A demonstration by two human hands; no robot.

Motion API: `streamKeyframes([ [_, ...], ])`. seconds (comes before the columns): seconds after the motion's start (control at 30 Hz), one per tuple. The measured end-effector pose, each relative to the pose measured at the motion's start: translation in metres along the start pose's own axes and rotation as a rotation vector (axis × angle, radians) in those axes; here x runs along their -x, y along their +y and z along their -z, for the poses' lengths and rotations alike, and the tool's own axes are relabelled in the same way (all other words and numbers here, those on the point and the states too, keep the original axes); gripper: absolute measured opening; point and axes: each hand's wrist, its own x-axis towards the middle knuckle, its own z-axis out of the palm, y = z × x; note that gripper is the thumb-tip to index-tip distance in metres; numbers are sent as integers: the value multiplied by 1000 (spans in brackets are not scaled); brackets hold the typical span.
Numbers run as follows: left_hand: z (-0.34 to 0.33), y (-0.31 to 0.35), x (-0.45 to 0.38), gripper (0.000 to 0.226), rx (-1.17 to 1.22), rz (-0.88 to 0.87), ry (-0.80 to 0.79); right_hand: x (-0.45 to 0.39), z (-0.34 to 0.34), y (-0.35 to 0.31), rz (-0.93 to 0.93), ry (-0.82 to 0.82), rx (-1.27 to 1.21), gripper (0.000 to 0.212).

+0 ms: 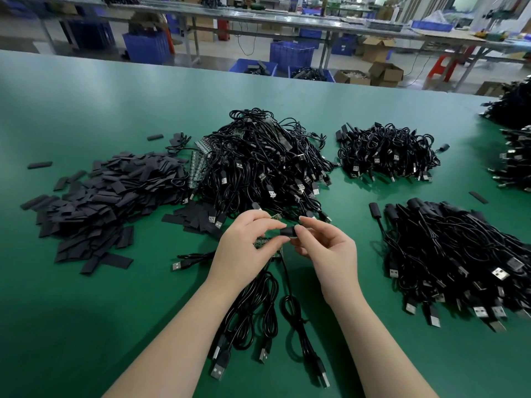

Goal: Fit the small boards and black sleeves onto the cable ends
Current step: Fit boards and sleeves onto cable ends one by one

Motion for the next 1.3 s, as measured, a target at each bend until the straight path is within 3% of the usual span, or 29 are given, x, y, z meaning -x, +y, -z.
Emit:
streamKeyframes([
  [0.63, -2, -6, -2, 14, 44, -23, 15, 2, -2, -3, -8, -3, 20, 18],
  [0.8, -2, -6, -3, 13, 75, -10, 44, 1, 0, -4, -61, -109, -58, 23],
  [1.03, 2, -1, -4, 17, 177, -44, 58, 0, 2, -4, 29, -218, 62, 27],
  [1.3, 2, -1, -4, 8, 195, -80, 15, 0, 1, -5, 72, -152, 59, 24],
])
